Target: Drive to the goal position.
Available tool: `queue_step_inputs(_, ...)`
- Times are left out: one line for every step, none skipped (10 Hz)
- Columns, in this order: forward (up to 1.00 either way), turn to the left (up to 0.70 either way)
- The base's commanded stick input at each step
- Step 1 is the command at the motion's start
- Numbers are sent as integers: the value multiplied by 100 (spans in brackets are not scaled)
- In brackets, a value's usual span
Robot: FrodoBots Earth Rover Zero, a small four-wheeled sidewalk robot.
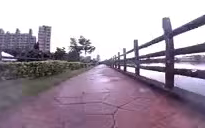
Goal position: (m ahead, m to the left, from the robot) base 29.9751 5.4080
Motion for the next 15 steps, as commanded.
queue_step_inputs(100,-1)
queue_step_inputs(100,-1)
queue_step_inputs(100,-1)
queue_step_inputs(100,-1)
queue_step_inputs(100,-1)
queue_step_inputs(100,-1)
queue_step_inputs(100,-1)
queue_step_inputs(100,-1)
queue_step_inputs(100,-1)
queue_step_inputs(100,-1)
queue_step_inputs(100,-1)
queue_step_inputs(100,-1)
queue_step_inputs(100,-1)
queue_step_inputs(100,-1)
queue_step_inputs(100,-1)
